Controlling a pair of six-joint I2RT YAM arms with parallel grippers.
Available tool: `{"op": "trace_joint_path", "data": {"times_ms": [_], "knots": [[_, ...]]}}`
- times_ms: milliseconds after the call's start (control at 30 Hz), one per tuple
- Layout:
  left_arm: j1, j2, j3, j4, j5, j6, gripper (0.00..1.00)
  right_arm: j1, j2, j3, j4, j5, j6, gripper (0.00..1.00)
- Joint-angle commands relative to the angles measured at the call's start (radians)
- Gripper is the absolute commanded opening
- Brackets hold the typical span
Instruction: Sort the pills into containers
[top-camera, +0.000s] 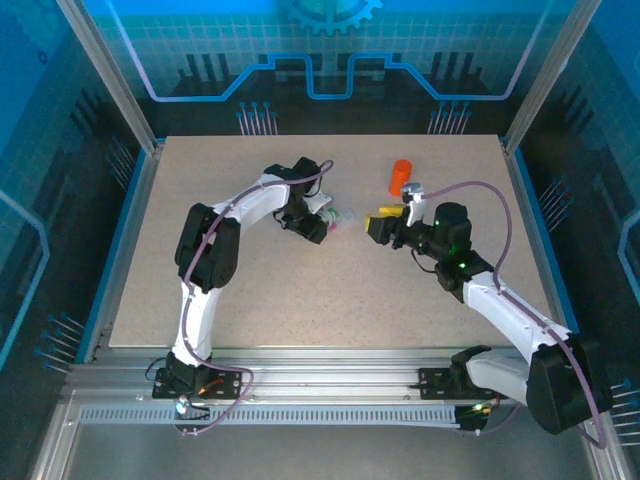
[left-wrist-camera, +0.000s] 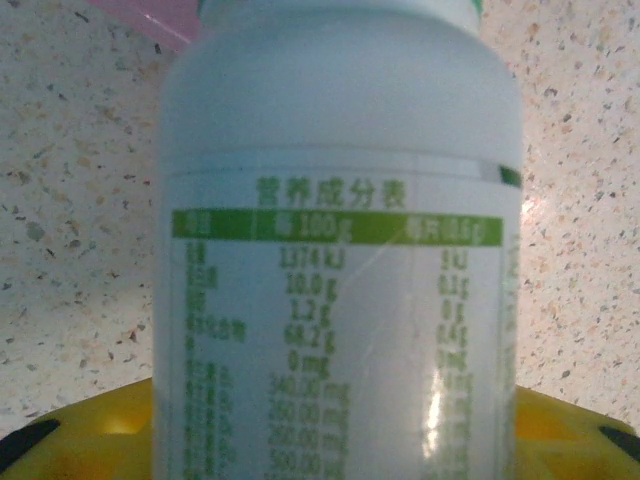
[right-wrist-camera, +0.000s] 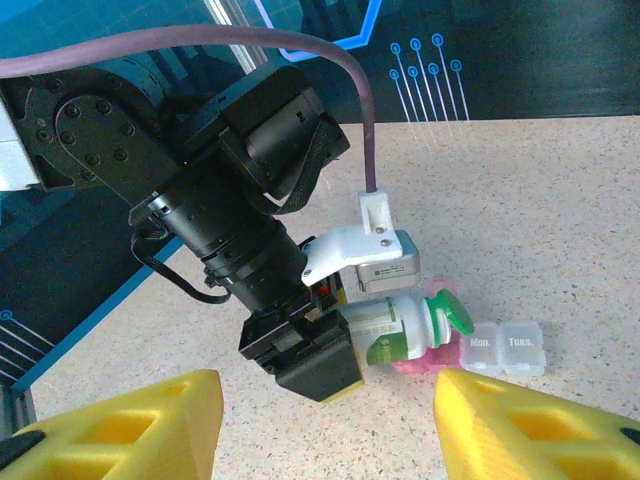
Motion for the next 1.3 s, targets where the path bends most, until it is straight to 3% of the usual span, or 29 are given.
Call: {"op": "trace_joint_path", "data": {"times_ms": [0, 700, 1267], "knots": [[0.007, 0.013, 0.041, -0.084, -0.025, 0.035, 0.00, -0.019, 0.004, -0.012, 0.042, -0.021, 0.009, 0.59], [-0.055, 0.134, 0.242, -0.292, -0.171, 0.081, 0.00, -0.025, -0.001, -0.014, 0.045, -0.027, 0.024, 0.59], [-0.064, 0.099, 0.276, -0.326, -0.229, 0.100, 0.00, -0.026, 0.016, -0.016, 0.065, -0.042, 0.047, 0.59]]}}
